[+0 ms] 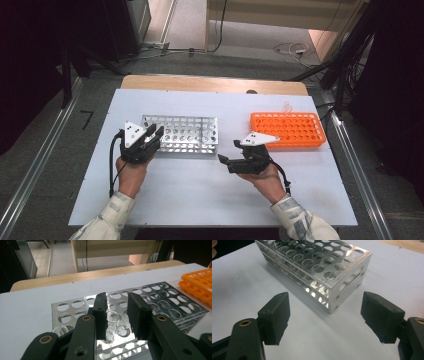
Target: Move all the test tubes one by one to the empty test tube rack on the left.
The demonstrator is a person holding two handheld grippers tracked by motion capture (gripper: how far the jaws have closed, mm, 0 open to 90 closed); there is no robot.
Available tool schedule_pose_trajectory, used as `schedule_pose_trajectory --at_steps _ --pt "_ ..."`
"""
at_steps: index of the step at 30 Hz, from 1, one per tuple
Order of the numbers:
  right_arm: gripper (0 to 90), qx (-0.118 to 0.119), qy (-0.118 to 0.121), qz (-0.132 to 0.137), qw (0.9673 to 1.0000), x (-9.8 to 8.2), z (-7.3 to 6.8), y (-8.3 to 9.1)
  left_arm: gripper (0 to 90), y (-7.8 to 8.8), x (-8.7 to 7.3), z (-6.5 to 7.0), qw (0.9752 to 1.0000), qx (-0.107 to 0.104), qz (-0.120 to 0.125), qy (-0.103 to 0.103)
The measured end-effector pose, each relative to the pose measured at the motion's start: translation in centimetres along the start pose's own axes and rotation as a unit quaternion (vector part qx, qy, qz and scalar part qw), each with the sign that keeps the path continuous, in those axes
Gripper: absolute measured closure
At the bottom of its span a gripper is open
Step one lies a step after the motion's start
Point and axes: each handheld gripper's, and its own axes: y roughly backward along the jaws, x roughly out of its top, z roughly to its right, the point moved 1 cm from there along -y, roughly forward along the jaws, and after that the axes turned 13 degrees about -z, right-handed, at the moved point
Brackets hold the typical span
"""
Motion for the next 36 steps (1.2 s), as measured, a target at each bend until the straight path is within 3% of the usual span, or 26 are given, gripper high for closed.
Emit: schedule_pose_trajectory --at_steps 11,16,25,36 --pt "23.1 -0.034 -0.027 0.005 0.9990 -0.5 2.2 0.8 35.5 0.8 0.1 1.4 0.9997 -0.023 -0.010 0.007" --pt "23.6 -0.053 -0.042 0.010 0.9977 -0.8 3.5 1.2 27.9 0.8 -0.1 1.9 0.9994 -0.029 -0.019 0.005" --pt "24.2 -0.082 -0.073 0.016 0.9938 -1.3 6.1 2.1 24.3 0.8 -0.5 2.5 0.9991 -0.035 -0.023 0.005" --pt "25.0 -0.133 -0.110 0.019 0.9848 -2.0 9.4 3.1 22.8 0.7 -0.9 2.9 0.9988 -0.040 -0.029 0.001"
